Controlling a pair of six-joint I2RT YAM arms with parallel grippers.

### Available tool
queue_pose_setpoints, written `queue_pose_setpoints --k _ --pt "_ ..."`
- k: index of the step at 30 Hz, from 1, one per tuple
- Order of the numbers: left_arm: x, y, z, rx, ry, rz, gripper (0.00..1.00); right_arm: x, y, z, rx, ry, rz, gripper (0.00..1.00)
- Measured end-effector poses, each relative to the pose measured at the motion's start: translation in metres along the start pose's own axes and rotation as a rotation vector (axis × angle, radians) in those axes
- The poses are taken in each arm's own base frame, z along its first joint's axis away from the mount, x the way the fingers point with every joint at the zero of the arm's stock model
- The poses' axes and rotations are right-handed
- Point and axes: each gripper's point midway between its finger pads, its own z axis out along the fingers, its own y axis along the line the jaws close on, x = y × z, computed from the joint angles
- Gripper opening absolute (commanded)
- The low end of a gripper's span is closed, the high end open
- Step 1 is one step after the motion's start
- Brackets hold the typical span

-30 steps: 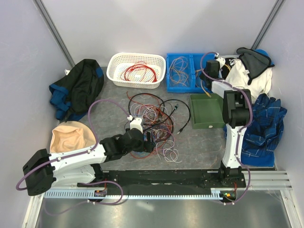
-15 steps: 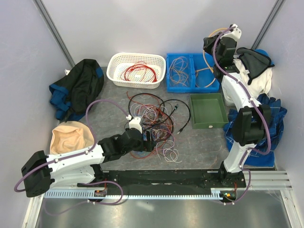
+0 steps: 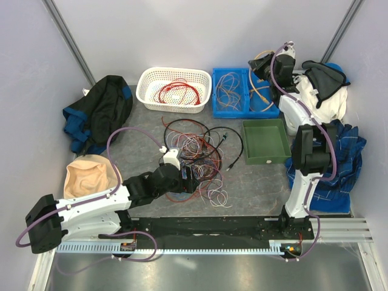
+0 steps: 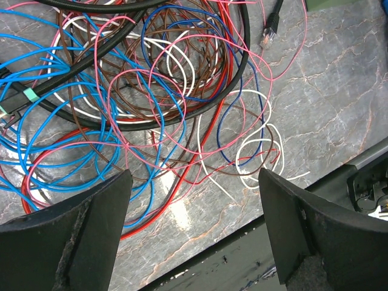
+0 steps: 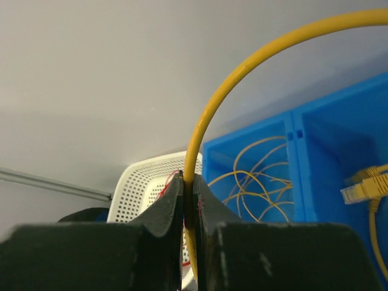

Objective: Untangle the cables

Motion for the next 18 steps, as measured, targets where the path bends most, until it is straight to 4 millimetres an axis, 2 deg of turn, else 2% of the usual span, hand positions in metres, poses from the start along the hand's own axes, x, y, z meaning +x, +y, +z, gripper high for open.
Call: queue_pose_setpoints --k 4,8,18 --pt "0.0 0.001 0.0 -0.003 0.001 0.001 0.91 0.022 -0.026 0.012 0.033 0.059 0.008 0.0" --pt "0.004 0.004 0.004 -0.018 0.015 0.007 0.91 0.036 -0.049 0.023 0.067 0.096 -0.003 0.0" --pt "0.009 0.008 0.009 -0.042 0.031 0.015 0.91 0.04 -0.091 0.035 0.138 0.097 -0.136 0.0"
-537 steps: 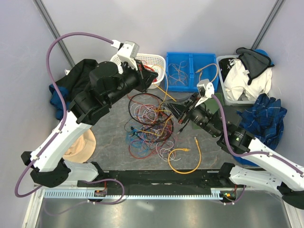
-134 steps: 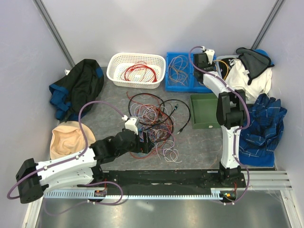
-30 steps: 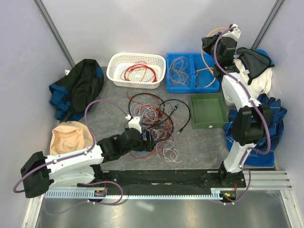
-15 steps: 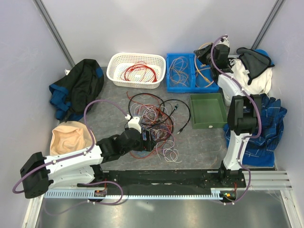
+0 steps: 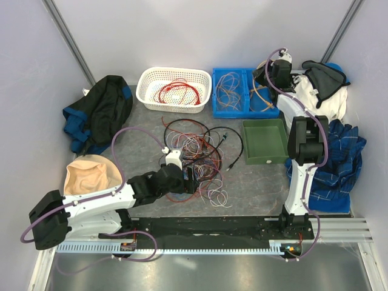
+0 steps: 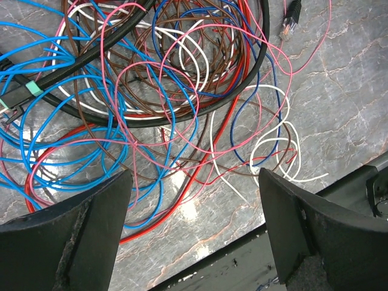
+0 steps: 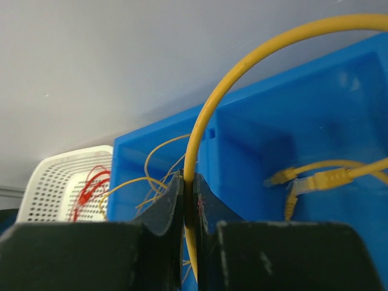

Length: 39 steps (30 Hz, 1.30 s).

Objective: Untangle the cables

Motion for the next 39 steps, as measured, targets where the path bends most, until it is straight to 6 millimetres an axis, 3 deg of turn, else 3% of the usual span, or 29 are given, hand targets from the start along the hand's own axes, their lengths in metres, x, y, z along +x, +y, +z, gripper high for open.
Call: queue_pose_setpoints --k 16,21,33,39 --pt "0.008 0.006 0.015 -0.053 0.033 0.018 0.91 0.02 -0.051 0.03 0.119 -0.045 -0.167 0.02" --pt "0.006 0.004 0.017 -0.056 0.028 0.018 0.91 0.011 -0.047 0.031 0.136 -0.073 -0.211 0.0" --pt "0.0 0.001 0.014 -0.046 0.005 0.011 0.9 -0.006 -0.009 0.036 0.06 -0.17 -0.201 0.0" --pt "-0.002 0.0 0.014 -0.04 -0.001 0.008 0.9 0.002 -0.014 0.043 0.044 -0.188 -0.17 0.0"
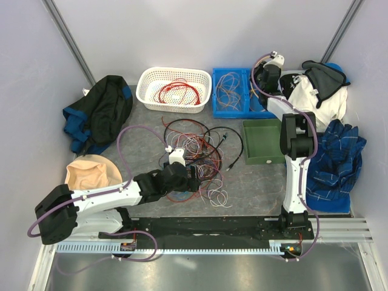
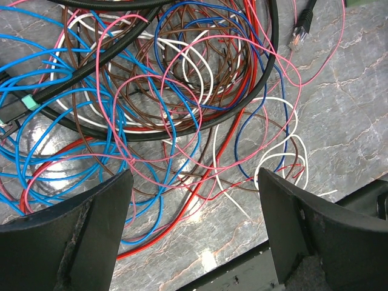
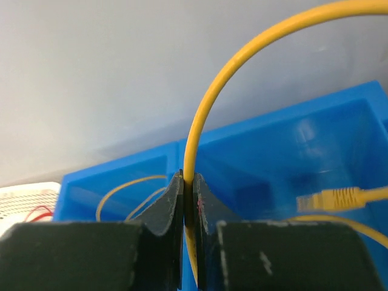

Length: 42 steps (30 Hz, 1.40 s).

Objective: Untangle the cables

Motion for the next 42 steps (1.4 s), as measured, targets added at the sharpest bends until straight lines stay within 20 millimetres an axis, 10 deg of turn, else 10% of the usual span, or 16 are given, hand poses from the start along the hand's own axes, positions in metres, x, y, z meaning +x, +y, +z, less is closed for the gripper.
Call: queue_pose_setpoints --k 3,7,14,26,34,38,42 --pt "-0.001 -0.001 0.0 0.002 -0.003 -0.001 0.91 0.02 -0.011 0.005 0.018 0.031 -0.004 0.04" --pt "-0.001 -0.001 0.001 0.005 -0.006 -0.002 0.91 0.044 -0.024 0.005 0.049 0.087 -0.012 0.34" --pt "-0.001 -0.002 0.001 0.005 -0.005 -0.002 0.91 0.044 -0.029 0.003 0.079 0.089 -0.023 0.52" --pt "-0.01 -0.004 -0.012 0.052 -0.052 -0.023 0.92 -0.024 0.037 -0.047 0.065 0.003 -0.039 0.76" --pt "-0.028 -0.002 -0.025 0.057 -0.112 -0.047 1.0 -0.09 0.139 -0.168 -0.077 -0.069 0.038 0.81" --pt "-0.045 0.006 -0.034 0.038 -0.146 -0.071 1.0 -0.068 0.186 -0.273 -0.225 -0.032 0.053 0.81" --pt "-0.07 0.015 -0.043 0.002 -0.187 -0.117 1.0 -0.014 0.182 -0.343 -0.276 0.049 0.03 0.81"
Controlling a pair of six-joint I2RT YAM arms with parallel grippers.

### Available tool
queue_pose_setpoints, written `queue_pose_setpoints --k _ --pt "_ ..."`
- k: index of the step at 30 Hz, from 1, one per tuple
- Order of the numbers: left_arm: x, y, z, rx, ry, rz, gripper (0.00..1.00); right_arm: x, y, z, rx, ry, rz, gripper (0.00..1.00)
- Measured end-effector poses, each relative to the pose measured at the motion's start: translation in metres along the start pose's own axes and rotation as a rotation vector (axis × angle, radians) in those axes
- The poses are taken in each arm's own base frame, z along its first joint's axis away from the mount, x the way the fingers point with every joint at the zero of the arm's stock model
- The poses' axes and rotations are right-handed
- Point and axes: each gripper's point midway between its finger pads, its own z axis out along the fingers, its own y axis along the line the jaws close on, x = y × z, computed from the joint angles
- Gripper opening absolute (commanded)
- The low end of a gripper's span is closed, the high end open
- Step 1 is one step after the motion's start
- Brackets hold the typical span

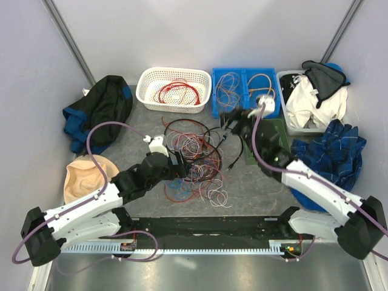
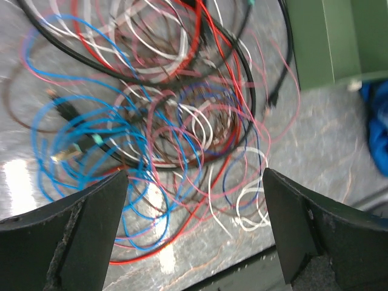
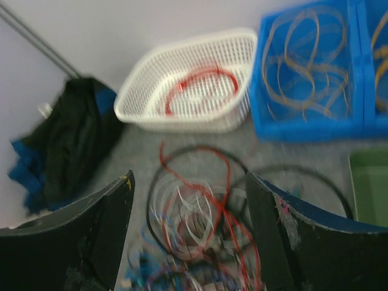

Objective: Untangle the cables

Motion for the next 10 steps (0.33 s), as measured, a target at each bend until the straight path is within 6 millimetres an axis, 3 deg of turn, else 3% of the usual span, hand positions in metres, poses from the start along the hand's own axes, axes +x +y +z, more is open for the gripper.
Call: queue_pose_setpoints --k 3,5,7,10 --pt "-0.01 0.004 -0.001 -0.026 -0.011 -0.016 1.0 0.062 -0.013 -0.033 0.028 0.113 -0.039 0.81" --pt "-0.01 0.003 0.0 -0.035 -0.003 -0.014 1.0 0.112 -0.021 -0.059 0.035 0.215 -0.083 0.82" --pt "-0.008 0.004 0.003 -0.048 0.014 -0.009 1.0 0.149 -0.023 -0.081 0.025 0.3 -0.134 0.82" --pt "-0.003 0.005 0.008 -0.073 0.04 0.002 1.0 0.167 -0.017 -0.097 0.008 0.342 -0.184 0.83"
